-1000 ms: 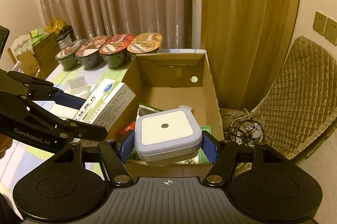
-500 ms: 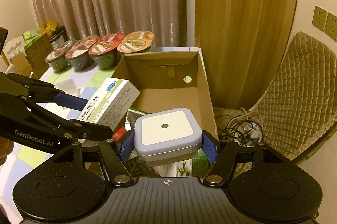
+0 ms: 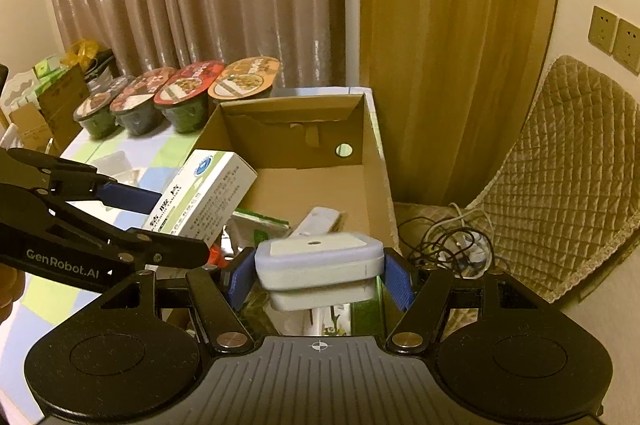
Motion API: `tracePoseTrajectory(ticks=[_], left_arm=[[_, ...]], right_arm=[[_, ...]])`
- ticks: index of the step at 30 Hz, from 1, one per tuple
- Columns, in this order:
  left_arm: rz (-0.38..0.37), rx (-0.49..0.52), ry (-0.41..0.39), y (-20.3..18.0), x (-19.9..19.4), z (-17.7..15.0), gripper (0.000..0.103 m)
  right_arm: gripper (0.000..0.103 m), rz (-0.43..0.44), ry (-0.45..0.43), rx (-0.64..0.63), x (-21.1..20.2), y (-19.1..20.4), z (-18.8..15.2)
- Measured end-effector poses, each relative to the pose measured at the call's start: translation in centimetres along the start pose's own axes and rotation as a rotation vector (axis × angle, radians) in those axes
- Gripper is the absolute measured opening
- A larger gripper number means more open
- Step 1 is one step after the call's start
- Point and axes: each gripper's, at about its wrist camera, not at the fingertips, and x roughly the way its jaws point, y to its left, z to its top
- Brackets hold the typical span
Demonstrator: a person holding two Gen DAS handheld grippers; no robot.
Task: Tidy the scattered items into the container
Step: 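Lower the Mecobalamin box with the left tool while the right tool lowers the night light into the box, then open the left tool releasing the Mecobalamin box while the right tool releases the night light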
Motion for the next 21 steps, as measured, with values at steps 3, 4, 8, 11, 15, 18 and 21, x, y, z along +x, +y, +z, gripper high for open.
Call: tracePoseTrajectory(ticks=[3, 4, 8, 11, 15, 18, 21], left_arm=[[0.014, -0.023, -0.004, 0.4, 0.3, 0.0, 0.069], [0.007, -0.034, -0.003, 0.6, 0.3, 0.0, 0.069], [0.013, -0.041, 0.007, 0.9, 0.3, -0.4, 0.070], [0.019, -0.046, 0.010, 1.2, 0.1, -0.9, 0.071], [0.025, -0.050, 0.011, 1.4, -0.2, -1.4, 0.071], [0.031, -0.045, 0.012, 1.5, -0.5, -1.7, 0.071], [0.037, -0.044, 0.013, 1.6, -0.7, -1.9, 0.071]], right_arm=[[0.068, -0.003, 0.002, 0.004, 0.1, -0.1, 0.0], [0.068, -0.003, 0.003, 0.004, 0.1, -0.1, 0.0], [0.068, -0.004, 0.009, 0.010, 0.3, -0.2, -0.2], [0.068, -0.001, 0.011, 0.013, 0.4, -0.3, -0.2], [0.068, 0.002, 0.013, 0.013, 0.6, -0.1, -0.2], [0.068, 0.006, 0.016, 0.012, 0.8, 0.1, -0.2], [0.068, 0.008, 0.015, 0.005, 0.8, 0.5, -0.1]])
